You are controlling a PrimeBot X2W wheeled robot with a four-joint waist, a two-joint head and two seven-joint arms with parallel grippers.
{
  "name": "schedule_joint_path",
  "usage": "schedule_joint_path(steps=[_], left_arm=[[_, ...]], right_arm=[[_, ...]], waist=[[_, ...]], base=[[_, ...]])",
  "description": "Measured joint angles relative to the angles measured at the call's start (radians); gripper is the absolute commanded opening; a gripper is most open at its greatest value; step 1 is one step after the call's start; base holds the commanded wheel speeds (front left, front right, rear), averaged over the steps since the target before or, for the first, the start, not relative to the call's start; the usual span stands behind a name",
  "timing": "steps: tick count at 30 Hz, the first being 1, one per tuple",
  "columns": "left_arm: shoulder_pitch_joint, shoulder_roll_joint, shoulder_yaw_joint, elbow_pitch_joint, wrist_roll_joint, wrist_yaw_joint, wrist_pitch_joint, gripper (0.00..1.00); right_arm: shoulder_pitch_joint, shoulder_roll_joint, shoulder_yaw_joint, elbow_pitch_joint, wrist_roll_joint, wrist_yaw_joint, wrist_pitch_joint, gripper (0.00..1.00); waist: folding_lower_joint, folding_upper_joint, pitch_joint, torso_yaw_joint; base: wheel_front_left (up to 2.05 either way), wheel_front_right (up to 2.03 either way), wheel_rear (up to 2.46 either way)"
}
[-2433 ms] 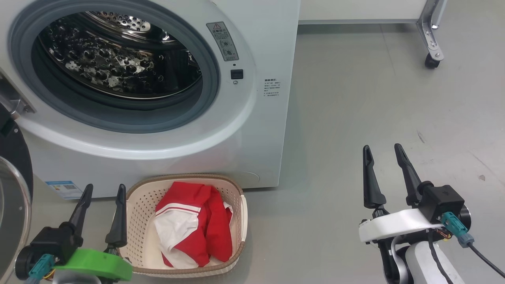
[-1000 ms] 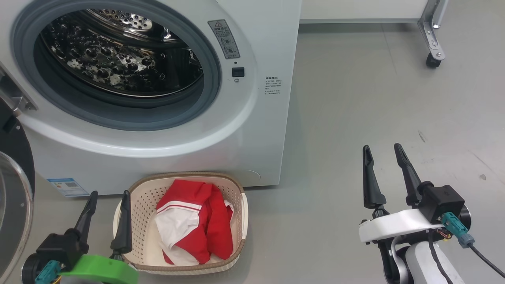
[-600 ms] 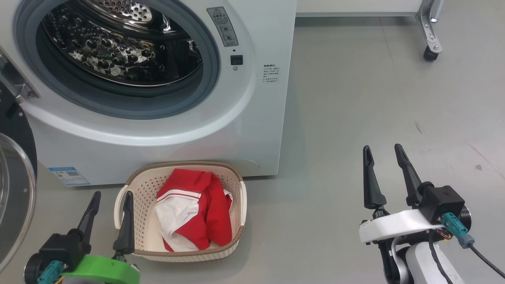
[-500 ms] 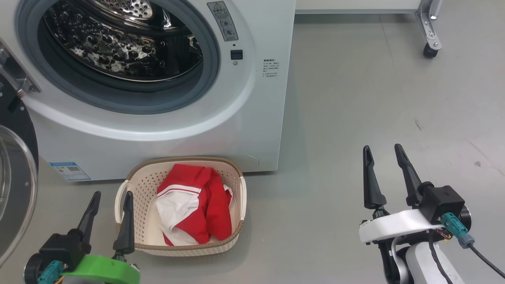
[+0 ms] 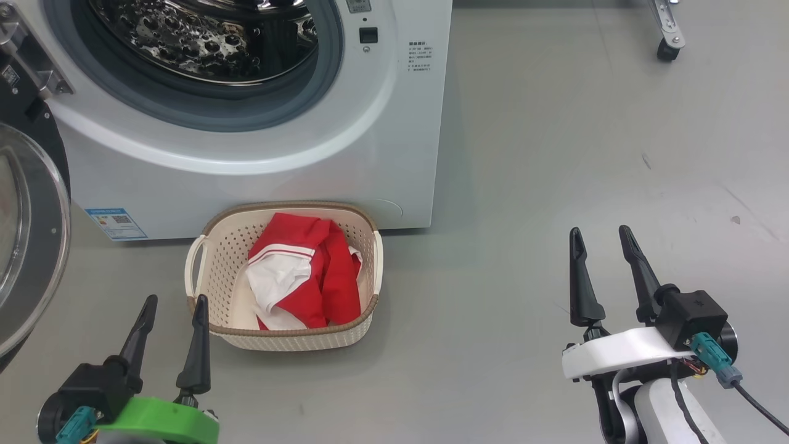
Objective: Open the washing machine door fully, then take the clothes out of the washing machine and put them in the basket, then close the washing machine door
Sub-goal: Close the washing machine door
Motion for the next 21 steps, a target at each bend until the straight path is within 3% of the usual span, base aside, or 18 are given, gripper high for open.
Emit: schedule_joint_path(steps=[21], left_arm=[[-0.001, 0.007, 0.002, -0.009, 0.002, 0.0, 0.0, 1.0]], right_arm=[[0.0, 0.0, 0.001, -0.002, 0.0, -0.002, 0.0, 1.0]], waist=[[0.0, 0.0, 0.014, 0.002]], base=[[-0.62, 0.62, 0.0]])
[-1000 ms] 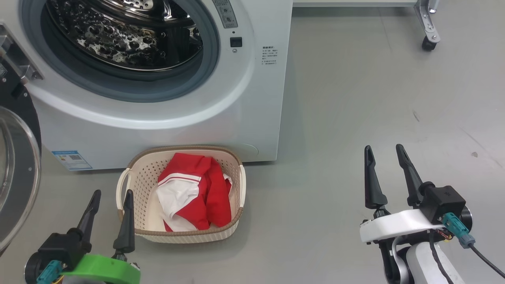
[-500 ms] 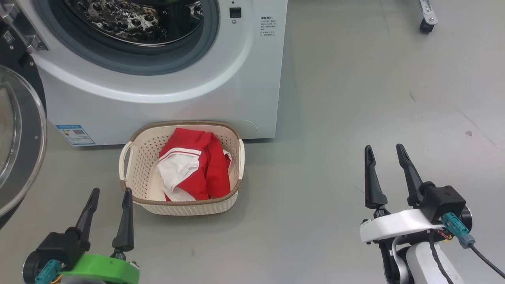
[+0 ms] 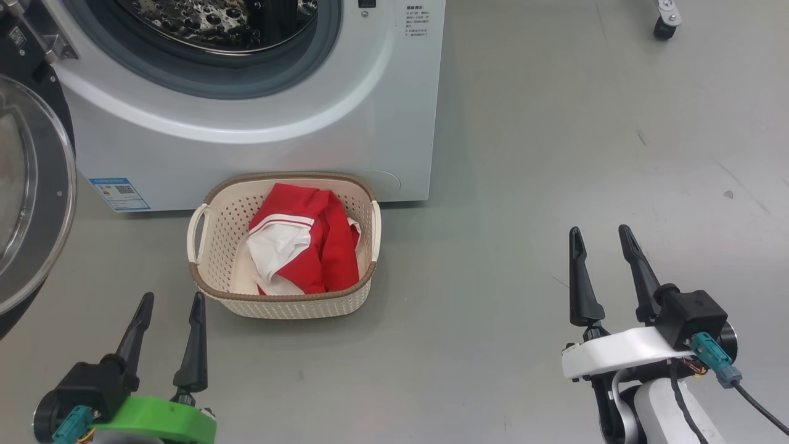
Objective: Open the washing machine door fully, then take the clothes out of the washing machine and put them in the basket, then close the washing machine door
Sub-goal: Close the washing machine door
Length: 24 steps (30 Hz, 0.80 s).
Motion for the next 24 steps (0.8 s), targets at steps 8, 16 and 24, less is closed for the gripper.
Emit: schedule_joint_path(steps=[8, 16, 24], left_arm=[[0.0, -0.001, 0.026, 0.003, 0.021, 0.0, 0.0, 1.0], [-0.001, -0.003, 0.03, 0.007, 0.024, 0.0, 0.0, 1.0], [-0.001, -0.008, 0.03, 0.014, 0.031, 0.0, 0.0, 1.0]], right_arm=[[0.0, 0.0, 0.0, 0.0, 0.0, 0.0, 0.0, 1.0], [-0.001, 0.0, 0.001, 0.001, 0.0, 0.0, 0.0, 1.0], [-0.001, 0.0, 0.001, 0.002, 0.0, -0.005, 0.0, 1.0]], waist=[[0.0, 0.0, -0.001, 0.003], [0.0, 0.0, -0.006, 0.004], [0.0, 0.0, -0.012, 0.006]], base=[[-0.07, 0.07, 0.0], [0.0, 0.0, 0.0], [0.0, 0.0, 0.0]])
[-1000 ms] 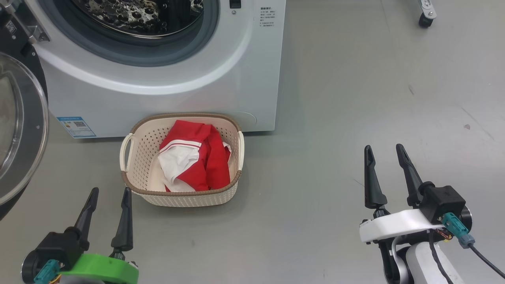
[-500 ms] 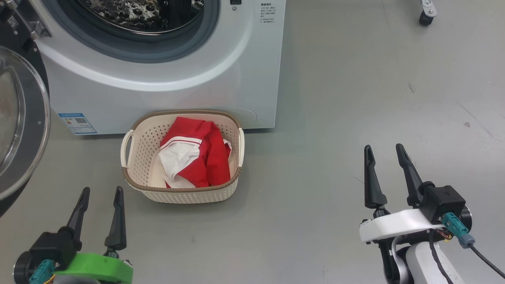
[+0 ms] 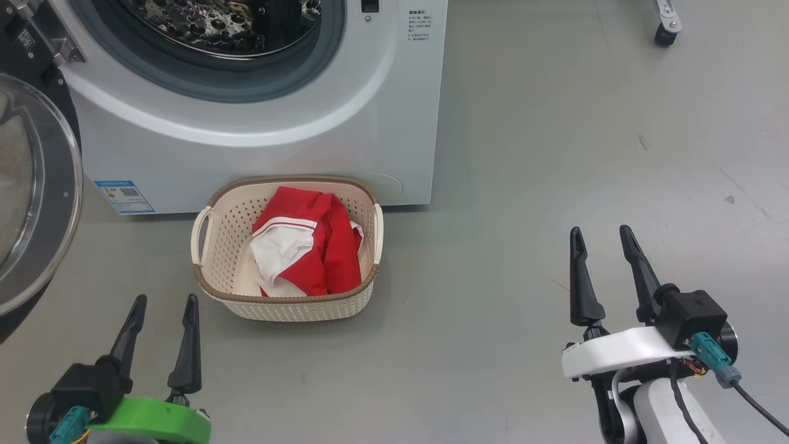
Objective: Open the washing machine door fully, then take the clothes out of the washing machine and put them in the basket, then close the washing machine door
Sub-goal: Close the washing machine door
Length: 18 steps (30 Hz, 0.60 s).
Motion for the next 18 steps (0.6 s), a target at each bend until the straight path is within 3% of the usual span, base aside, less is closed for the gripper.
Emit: schedule_joint_path(steps=[18], left_arm=[[-0.003, -0.008, -0.021, 0.011, 0.005, 0.0, 0.0, 1.0]], right_arm=[[0.001, 0.0, -0.019, 0.0, -0.001, -0.001, 0.0, 1.0]], waist=[[0.0, 0.0, -0.005, 0.063]], base=[[0.0, 0.0, 0.0]])
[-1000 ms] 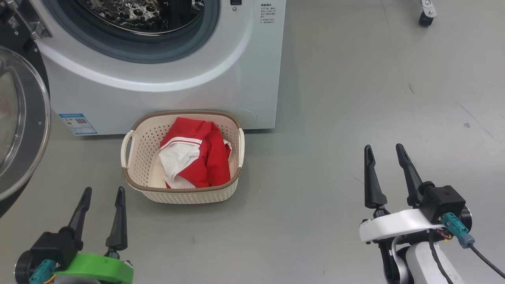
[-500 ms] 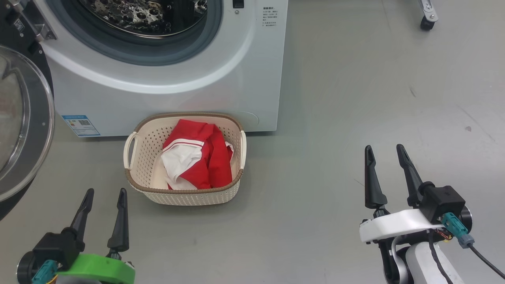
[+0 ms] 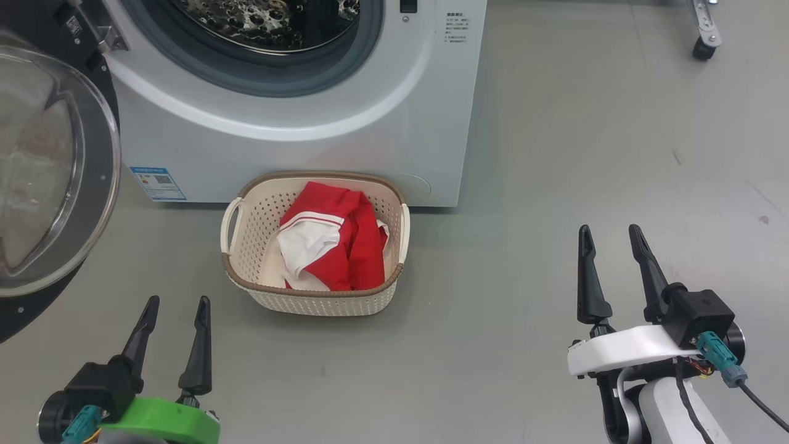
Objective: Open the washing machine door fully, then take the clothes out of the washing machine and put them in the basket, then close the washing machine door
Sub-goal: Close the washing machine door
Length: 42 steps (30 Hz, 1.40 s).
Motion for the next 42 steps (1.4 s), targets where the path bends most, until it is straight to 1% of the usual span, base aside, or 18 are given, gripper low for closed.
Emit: schedule_joint_path(steps=[6, 11, 24, 34, 38, 42], left_arm=[[-0.003, -0.002, 0.002, 0.007, 0.006, 0.0, 0.0, 1.0], [-0.003, -0.005, 0.019, 0.011, 0.006, 0.0, 0.0, 1.0], [-0.002, -0.013, 0.026, 0.017, 0.018, 0.0, 0.0, 1.0], [-0.002, -0.022, 0.022, 0.024, 0.026, 0.0, 0.0, 1.0], [0.006, -0.022, 0.059, 0.02, 0.026, 0.0, 0.0, 1.0], [0.008, -0.023, 0.067, 0.012, 0.026, 0.0, 0.0, 1.0]], right_arm=[[0.0, 0.0, -0.001, 0.0, -0.002, 0.001, 0.0, 1.0], [0.0, 0.0, 0.004, 0.007, -0.009, 0.014, 0.0, 1.0], [0.001, 0.0, 0.016, 0.039, -0.009, 0.036, 0.0, 1.0], [0.015, 0.0, 0.015, 0.045, -0.009, 0.036, 0.0, 1.0], [0.015, 0.001, 0.041, 0.052, -0.007, 0.04, 0.0, 1.0], [0.015, 0.001, 0.051, 0.056, -0.007, 0.045, 0.0, 1.0]], waist=[[0.0, 0.0, 0.0, 0.057], [0.0, 0.0, -0.001, 0.118], [0.0, 0.0, -0.016, 0.296], [0.0, 0.0, -0.034, 0.434], [0.0, 0.0, -0.043, 0.474], [0.0, 0.0, -0.054, 0.491]], base=[[0.0, 0.0, 0.0], [0.0, 0.0, 0.0], [0.0, 0.0, 0.0], [0.0, 0.0, 0.0], [0.0, 0.0, 0.0], [0.0, 0.0, 0.0]])
